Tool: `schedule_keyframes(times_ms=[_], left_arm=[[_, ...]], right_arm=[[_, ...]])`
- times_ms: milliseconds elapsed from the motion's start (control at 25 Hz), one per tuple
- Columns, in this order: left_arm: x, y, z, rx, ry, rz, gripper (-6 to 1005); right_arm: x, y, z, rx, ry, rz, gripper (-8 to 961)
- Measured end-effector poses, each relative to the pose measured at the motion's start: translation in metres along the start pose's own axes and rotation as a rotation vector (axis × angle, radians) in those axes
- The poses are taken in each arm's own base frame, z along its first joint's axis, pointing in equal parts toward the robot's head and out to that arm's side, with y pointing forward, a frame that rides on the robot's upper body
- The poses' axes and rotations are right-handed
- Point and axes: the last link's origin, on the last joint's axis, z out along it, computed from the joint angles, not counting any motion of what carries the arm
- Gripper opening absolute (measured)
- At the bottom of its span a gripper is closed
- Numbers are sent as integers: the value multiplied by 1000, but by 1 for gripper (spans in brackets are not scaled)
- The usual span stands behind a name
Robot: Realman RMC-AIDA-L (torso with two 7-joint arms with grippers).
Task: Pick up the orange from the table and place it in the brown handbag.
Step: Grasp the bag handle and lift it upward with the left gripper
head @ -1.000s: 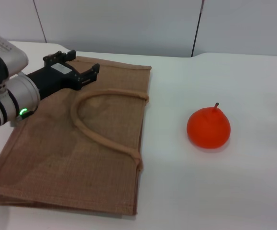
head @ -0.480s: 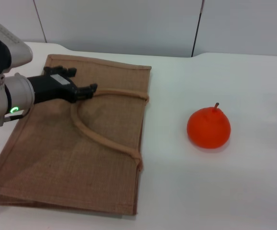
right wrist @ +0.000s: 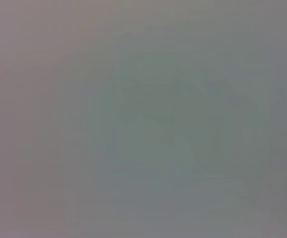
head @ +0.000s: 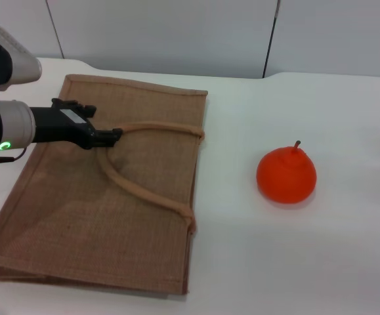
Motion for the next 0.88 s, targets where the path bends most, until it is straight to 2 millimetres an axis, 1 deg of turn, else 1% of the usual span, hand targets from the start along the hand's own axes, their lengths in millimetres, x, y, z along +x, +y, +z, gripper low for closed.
schedule_keyframes(times_ms=[200, 520, 680, 880], left_arm=[[0, -4, -4, 30, -25, 10, 794], [0, -6, -3, 40, -30, 12, 794], [2, -4, 0, 30, -33, 17, 793], [-2, -4, 8, 34, -56, 25, 790]], right_arm=[[0, 0, 0, 0, 0, 0, 892], [0, 2, 0, -5, -1, 1, 891], [-1, 3, 0, -9, -6, 1, 891], [-1, 5, 0, -20, -11, -1, 891]])
